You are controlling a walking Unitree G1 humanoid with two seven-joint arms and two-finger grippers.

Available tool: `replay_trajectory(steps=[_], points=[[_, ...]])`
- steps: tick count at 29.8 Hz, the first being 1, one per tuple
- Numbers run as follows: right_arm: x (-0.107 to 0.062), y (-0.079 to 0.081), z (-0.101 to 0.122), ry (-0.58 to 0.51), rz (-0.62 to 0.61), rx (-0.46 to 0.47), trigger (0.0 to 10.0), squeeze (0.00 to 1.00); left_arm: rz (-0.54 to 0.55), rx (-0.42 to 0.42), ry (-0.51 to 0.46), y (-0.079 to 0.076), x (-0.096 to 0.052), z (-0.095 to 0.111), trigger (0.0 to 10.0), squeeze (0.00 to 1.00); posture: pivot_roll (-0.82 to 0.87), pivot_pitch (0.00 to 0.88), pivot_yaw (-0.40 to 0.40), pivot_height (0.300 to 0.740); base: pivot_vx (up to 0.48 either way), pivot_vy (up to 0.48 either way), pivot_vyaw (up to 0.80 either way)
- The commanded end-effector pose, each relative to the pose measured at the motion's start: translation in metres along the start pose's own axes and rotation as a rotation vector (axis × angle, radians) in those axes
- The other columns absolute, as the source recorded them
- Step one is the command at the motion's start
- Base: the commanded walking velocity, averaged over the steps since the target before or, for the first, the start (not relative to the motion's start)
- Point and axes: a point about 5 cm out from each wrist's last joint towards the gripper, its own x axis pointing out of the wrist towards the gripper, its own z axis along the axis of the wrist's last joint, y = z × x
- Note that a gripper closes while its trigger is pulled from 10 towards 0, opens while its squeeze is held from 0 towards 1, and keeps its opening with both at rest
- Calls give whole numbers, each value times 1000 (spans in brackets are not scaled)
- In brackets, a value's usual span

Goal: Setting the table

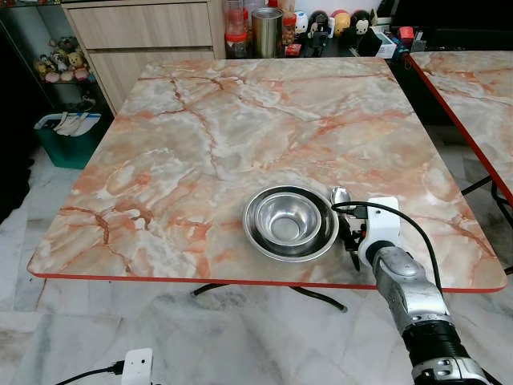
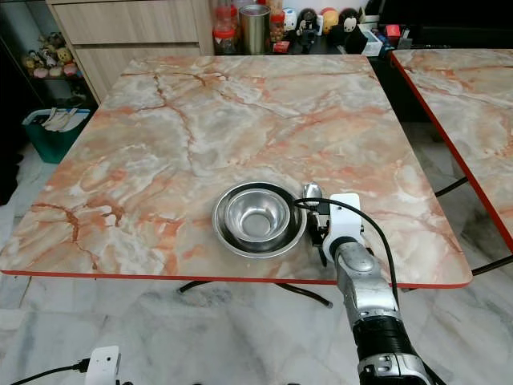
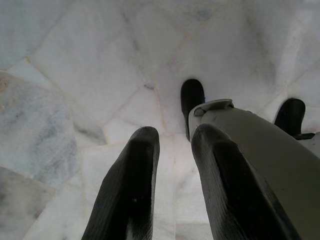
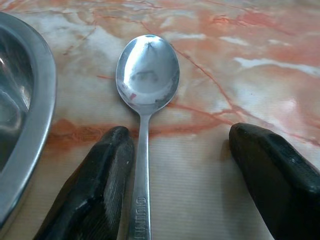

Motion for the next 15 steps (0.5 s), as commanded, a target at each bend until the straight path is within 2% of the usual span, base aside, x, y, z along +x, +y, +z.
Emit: replay_trajectory(steps=[1, 5, 9, 15], points=[[1, 3, 2, -2, 0, -1, 10000, 0, 18, -3, 35, 11, -2, -10, 10000, 0, -73, 108, 35, 740, 0, 0, 0], [1, 1, 9, -50, -20, 11, 10000, 0, 22, -4, 36, 16, -3, -10, 10000, 0, -71, 107, 35, 740, 0, 0, 0], [0, 0, 24, -150, -24, 30, 10000, 0, 25, -5, 38, 21, -4, -10, 10000, 0, -71, 106, 35, 740, 0, 0, 0], [0, 3, 32, -200, -19, 42, 10000, 0, 26, -5, 45, 24, -5, -14, 10000, 0, -70, 107, 36, 740, 0, 0, 0]])
